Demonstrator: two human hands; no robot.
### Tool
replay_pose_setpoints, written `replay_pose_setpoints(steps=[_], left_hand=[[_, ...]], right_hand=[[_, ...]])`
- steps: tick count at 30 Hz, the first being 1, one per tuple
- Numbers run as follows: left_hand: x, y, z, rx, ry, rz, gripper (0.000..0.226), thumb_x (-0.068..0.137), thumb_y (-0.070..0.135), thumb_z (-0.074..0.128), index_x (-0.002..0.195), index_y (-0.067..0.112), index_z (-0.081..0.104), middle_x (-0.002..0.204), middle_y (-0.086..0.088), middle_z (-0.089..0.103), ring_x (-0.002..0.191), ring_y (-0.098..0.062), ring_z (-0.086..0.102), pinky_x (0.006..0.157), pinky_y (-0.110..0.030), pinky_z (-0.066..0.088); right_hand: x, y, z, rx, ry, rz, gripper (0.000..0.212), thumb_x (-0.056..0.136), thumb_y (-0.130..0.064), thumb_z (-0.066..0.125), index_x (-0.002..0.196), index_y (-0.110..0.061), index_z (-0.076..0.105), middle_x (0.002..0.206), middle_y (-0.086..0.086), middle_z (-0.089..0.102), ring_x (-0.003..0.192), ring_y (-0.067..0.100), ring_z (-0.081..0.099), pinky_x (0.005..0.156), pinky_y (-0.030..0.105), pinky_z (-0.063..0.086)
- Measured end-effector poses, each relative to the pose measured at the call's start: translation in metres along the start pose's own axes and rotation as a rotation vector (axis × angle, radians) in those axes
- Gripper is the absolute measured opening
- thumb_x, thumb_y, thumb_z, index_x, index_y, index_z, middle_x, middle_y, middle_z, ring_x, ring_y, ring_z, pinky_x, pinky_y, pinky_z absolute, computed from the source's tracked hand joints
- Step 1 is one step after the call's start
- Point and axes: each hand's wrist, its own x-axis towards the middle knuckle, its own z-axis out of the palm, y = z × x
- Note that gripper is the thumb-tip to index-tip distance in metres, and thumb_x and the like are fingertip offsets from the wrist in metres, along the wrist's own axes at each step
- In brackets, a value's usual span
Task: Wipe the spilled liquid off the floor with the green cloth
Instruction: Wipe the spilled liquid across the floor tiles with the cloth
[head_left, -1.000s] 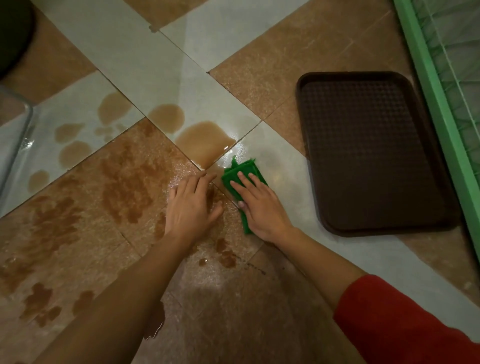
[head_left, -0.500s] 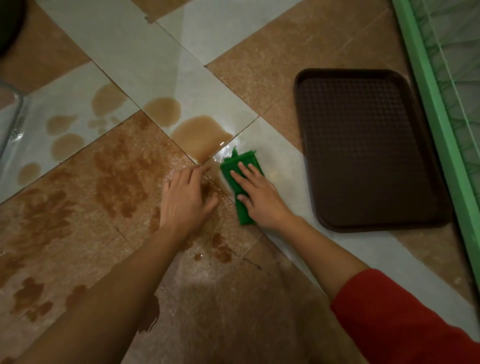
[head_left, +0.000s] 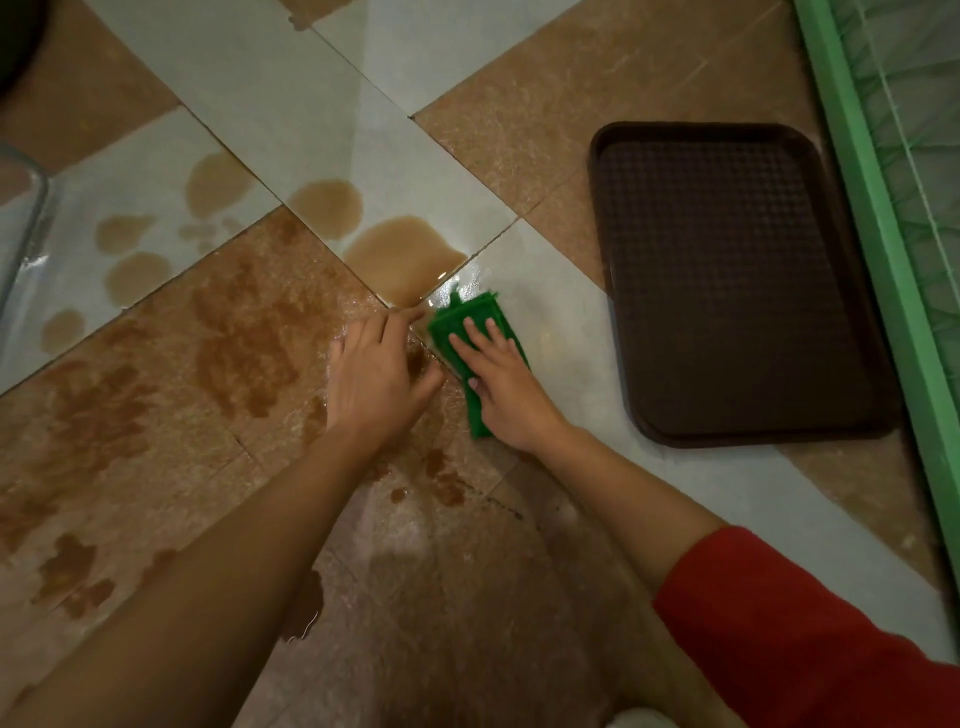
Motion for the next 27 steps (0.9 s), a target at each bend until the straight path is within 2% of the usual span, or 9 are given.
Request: replay_pose_setpoints(steps=[4, 8, 11, 16, 18, 21, 24, 27], left_hand=[[-0.001, 0.002, -0.004, 0.011, 0.006, 0.024, 0.053, 0.081, 0.035, 0.059, 0.130, 0.021, 0.045, 0.125, -0.003, 0.053, 0.117, -0.023, 0.042, 0.090, -0.037, 0.030], [-0.005, 0.002, -0.005, 0.003, -0.032, 0.054, 0.054, 0.082, 0.038, 0.058, 0.131, 0.020, 0.046, 0.125, -0.005, 0.053, 0.116, -0.024, 0.043, 0.092, -0.036, 0.030], [-0.008, 0.000, -0.005, -0.024, -0.056, 0.084, 0.051, 0.081, 0.033, 0.061, 0.128, 0.019, 0.048, 0.116, -0.007, 0.057, 0.111, -0.025, 0.046, 0.093, -0.037, 0.032], [-0.008, 0.002, -0.009, -0.021, -0.023, 0.129, 0.042, 0.081, 0.027, 0.061, 0.121, 0.018, 0.053, 0.103, -0.005, 0.060, 0.096, -0.022, 0.047, 0.080, -0.034, 0.033], [-0.010, 0.002, -0.008, -0.013, -0.025, 0.136, 0.041, 0.081, 0.028, 0.060, 0.120, 0.019, 0.053, 0.102, -0.005, 0.060, 0.096, -0.023, 0.047, 0.082, -0.035, 0.033], [-0.015, 0.004, -0.006, 0.000, -0.041, 0.151, 0.041, 0.081, 0.032, 0.059, 0.120, 0.018, 0.054, 0.105, -0.006, 0.060, 0.098, -0.026, 0.049, 0.084, -0.038, 0.035], [-0.020, 0.008, -0.006, 0.007, -0.056, 0.168, 0.041, 0.082, 0.033, 0.061, 0.120, 0.018, 0.055, 0.110, -0.007, 0.060, 0.104, -0.027, 0.049, 0.087, -0.039, 0.036], [-0.026, 0.008, -0.009, 0.005, -0.059, 0.179, 0.042, 0.082, 0.031, 0.061, 0.121, 0.017, 0.055, 0.112, -0.007, 0.060, 0.106, -0.026, 0.049, 0.091, -0.040, 0.036]], right_hand=[[0.006, -0.005, -0.002, -0.027, -0.010, 0.032, 0.058, 0.097, -0.003, 0.036, 0.149, -0.014, 0.016, 0.159, 0.005, 0.002, 0.145, 0.025, -0.010, 0.116, 0.037, -0.008], [-0.023, 0.000, 0.006, -0.017, -0.058, -0.081, 0.058, 0.097, -0.003, 0.038, 0.149, -0.016, 0.018, 0.158, 0.002, 0.006, 0.143, 0.017, -0.012, 0.114, 0.030, -0.011], [-0.032, 0.008, 0.000, -0.007, -0.108, -0.117, 0.056, 0.097, -0.006, 0.040, 0.148, -0.018, 0.020, 0.158, 0.000, 0.008, 0.139, 0.010, -0.014, 0.113, 0.027, -0.010], [-0.020, 0.001, -0.003, -0.038, -0.026, 0.065, 0.058, 0.097, -0.006, 0.037, 0.150, -0.018, 0.015, 0.159, 0.002, 0.000, 0.145, 0.024, -0.013, 0.115, 0.035, -0.008], [-0.022, -0.005, -0.002, -0.057, -0.049, 0.086, 0.064, 0.095, -0.002, 0.037, 0.150, -0.017, 0.009, 0.159, 0.003, -0.004, 0.144, 0.026, -0.015, 0.114, 0.037, -0.011], [-0.040, -0.006, 0.003, -0.070, -0.127, 0.023, 0.073, 0.091, 0.003, 0.041, 0.150, -0.018, 0.003, 0.158, 0.003, -0.008, 0.143, 0.026, -0.019, 0.112, 0.035, -0.014], [-0.062, -0.002, 0.008, -0.063, -0.144, -0.009, 0.069, 0.093, 0.001, 0.038, 0.150, -0.019, 0.003, 0.158, 0.001, -0.008, 0.141, 0.019, -0.020, 0.111, 0.032, -0.015], [-0.059, -0.003, 0.007, -0.032, -0.096, 0.072, 0.066, 0.095, -0.001, 0.036, 0.150, -0.020, 0.005, 0.158, 0.000, -0.006, 0.142, 0.020, -0.019, 0.113, 0.033, -0.013]])
